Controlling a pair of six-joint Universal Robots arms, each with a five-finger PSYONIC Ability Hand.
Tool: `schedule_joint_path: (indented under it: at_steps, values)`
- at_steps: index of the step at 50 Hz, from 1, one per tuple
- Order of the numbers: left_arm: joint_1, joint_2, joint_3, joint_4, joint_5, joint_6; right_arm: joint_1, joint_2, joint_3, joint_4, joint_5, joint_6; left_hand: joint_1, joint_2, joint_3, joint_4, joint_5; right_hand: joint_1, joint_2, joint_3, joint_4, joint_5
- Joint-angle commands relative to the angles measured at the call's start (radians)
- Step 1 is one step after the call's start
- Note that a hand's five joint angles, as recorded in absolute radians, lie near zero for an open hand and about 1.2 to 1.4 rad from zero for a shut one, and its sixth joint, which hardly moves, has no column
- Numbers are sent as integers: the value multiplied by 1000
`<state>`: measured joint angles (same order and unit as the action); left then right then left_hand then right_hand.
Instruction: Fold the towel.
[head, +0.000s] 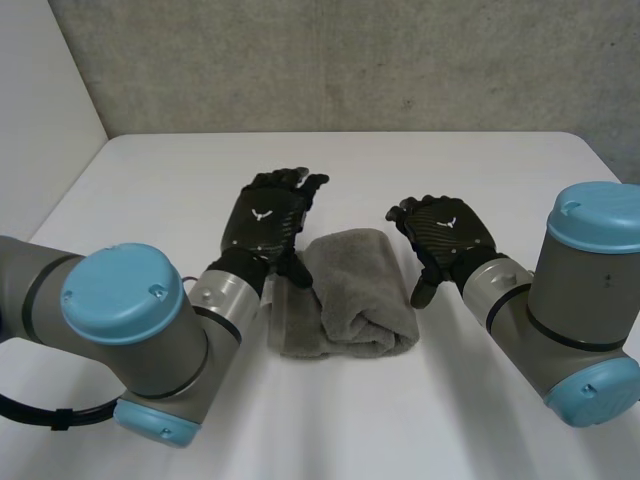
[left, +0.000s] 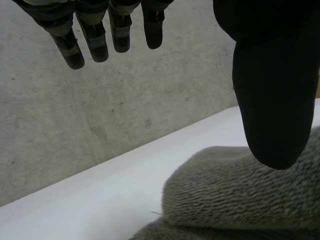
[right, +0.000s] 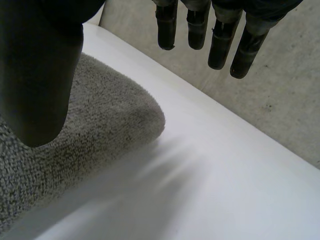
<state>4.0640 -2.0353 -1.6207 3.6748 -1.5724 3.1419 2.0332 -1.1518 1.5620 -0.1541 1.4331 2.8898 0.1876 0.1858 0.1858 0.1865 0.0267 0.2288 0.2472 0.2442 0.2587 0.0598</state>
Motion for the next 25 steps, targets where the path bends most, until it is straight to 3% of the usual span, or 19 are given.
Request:
schedule_joint_path:
  at_steps: [1, 18, 25]
  values:
    - [-11, -3, 22, 2, 2, 6, -33, -6, 4, -5, -8, 29, 32, 34, 34, 33, 18, -54, -73, -70, -84, -60]
    - [-109, -137, 203, -70, 5, -5, -97, 38, -19, -5, -3, 45, 82, 84, 83, 83, 68, -54, -73, -70, -84, -60]
    - [-112, -141, 199, -78, 2, 3, -96, 37, -19, -1, -14, 52, 76, 78, 78, 77, 62, -54, -73, -70, -84, -60]
